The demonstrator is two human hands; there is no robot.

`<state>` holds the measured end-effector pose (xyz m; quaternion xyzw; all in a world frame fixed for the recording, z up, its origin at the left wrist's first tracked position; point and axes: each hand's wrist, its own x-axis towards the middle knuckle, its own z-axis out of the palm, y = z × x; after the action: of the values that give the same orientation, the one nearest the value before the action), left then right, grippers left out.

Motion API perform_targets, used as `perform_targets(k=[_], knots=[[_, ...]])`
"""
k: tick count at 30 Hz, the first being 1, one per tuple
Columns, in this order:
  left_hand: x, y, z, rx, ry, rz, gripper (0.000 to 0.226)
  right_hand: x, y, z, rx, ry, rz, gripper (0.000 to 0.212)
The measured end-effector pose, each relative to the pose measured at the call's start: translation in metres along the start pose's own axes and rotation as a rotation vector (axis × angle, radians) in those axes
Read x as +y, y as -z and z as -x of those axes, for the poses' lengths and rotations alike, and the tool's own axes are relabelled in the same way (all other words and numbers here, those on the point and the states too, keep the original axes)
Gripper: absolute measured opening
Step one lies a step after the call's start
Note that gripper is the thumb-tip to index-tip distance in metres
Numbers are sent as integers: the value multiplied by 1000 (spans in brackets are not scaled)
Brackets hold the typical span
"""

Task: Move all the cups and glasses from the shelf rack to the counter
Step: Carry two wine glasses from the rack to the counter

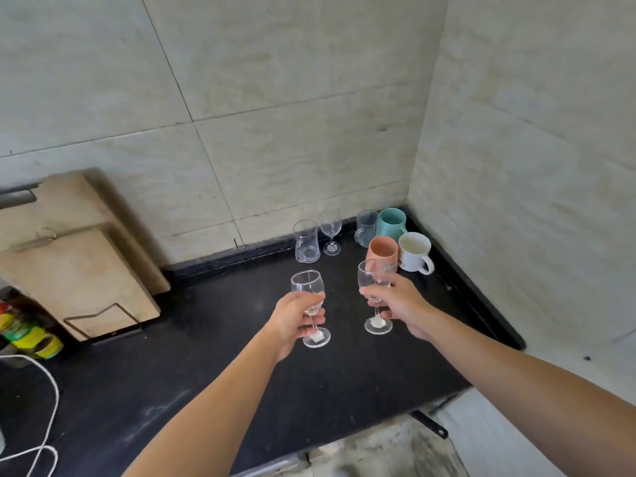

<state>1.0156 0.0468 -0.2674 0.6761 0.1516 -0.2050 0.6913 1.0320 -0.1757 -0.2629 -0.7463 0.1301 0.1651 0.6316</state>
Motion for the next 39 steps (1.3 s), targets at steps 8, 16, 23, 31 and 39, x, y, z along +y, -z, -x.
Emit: perform_targets(k=[8, 16, 23, 31, 39], knots=[[18, 21, -123, 56, 26, -52, 34, -8, -18, -130, 18, -50, 126, 56], [11, 26, -228, 100, 80, -47, 38, -3, -34, -244, 15, -32, 284, 71], [-3, 23, -271, 135, 50, -98, 47, 10, -41, -295, -13, -57, 348, 72], [-12, 24, -281, 168, 78, -132, 53, 20, -48, -309, -56, -50, 358, 66], [-11, 19, -253, 332, 217, -318, 56, 30, -33, -299, -125, -194, 422, 74]])
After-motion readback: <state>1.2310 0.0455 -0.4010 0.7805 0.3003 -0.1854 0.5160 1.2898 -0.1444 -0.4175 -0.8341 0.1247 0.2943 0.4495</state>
